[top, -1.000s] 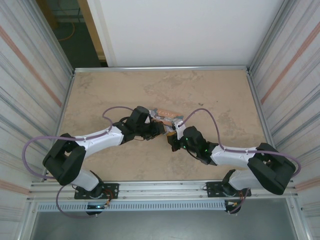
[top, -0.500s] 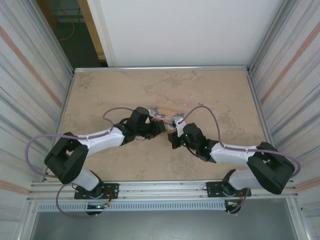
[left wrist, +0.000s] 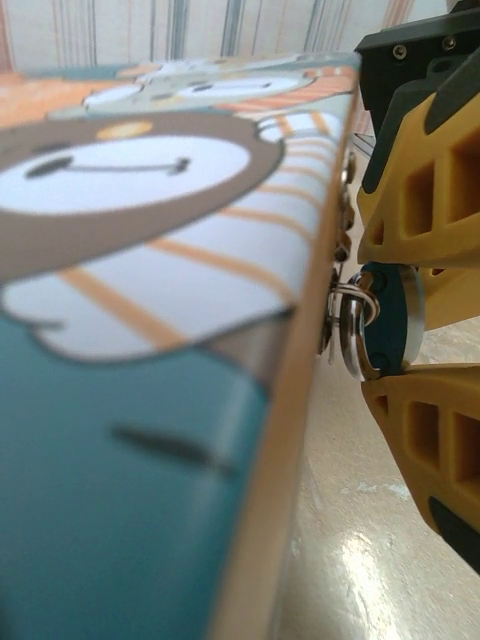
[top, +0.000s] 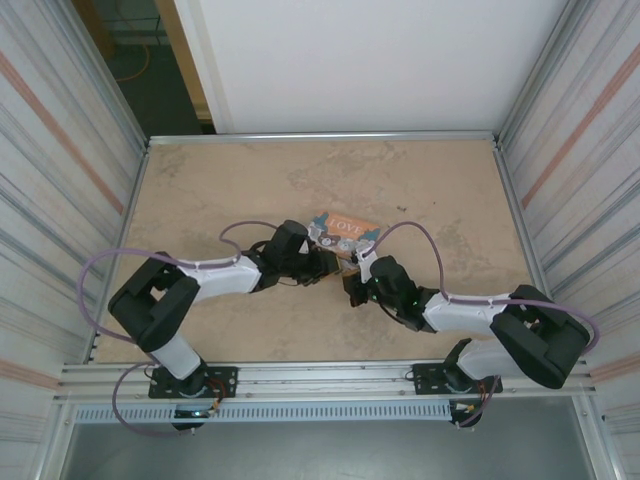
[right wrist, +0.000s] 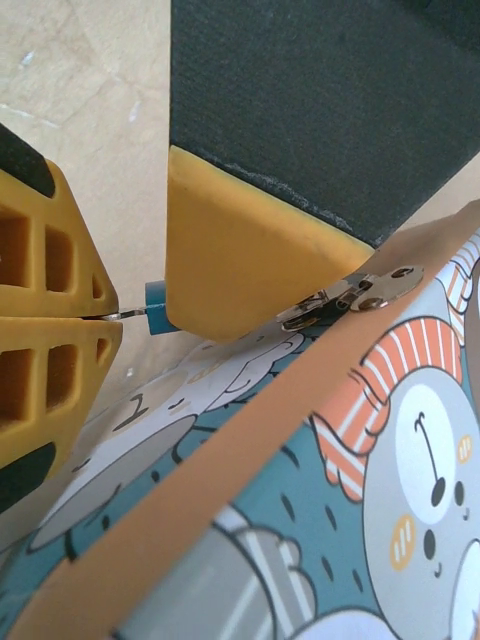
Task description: Unlock a padlock with a key
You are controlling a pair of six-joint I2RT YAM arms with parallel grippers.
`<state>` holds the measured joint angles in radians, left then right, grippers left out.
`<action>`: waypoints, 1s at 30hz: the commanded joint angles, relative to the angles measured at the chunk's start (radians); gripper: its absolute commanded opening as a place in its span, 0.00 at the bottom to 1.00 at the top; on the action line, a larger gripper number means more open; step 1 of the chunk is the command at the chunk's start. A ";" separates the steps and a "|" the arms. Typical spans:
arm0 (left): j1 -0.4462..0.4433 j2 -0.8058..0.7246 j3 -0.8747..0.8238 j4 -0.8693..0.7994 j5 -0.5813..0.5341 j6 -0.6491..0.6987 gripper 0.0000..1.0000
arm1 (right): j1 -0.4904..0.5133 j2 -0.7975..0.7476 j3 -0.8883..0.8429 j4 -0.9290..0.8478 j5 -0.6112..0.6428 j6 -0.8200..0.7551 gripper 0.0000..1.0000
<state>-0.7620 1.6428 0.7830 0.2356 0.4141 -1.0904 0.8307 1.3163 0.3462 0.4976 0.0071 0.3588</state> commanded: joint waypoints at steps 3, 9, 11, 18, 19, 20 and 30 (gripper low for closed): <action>-0.017 0.046 -0.005 0.052 0.089 -0.009 0.21 | 0.002 0.004 -0.010 0.045 0.040 0.062 0.00; -0.004 0.076 -0.005 0.085 0.100 -0.012 0.24 | 0.002 0.036 -0.047 0.034 0.047 0.126 0.00; 0.000 0.076 -0.004 0.088 0.103 -0.007 0.26 | 0.004 0.040 -0.057 0.030 0.054 0.143 0.00; 0.010 0.046 -0.007 0.066 0.101 0.014 0.36 | 0.003 0.035 -0.051 -0.012 0.070 0.161 0.00; 0.013 0.038 -0.011 0.064 0.101 0.017 0.37 | 0.003 0.035 -0.050 -0.014 0.068 0.163 0.00; 0.015 0.032 -0.015 0.062 0.100 0.020 0.39 | 0.002 0.037 -0.046 -0.019 0.068 0.163 0.00; 0.063 -0.144 -0.095 -0.001 0.048 0.054 0.53 | 0.001 0.003 -0.005 -0.114 0.027 0.194 0.00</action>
<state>-0.7139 1.5734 0.7177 0.2661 0.4835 -1.0706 0.8333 1.3411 0.3107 0.4545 0.0483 0.5198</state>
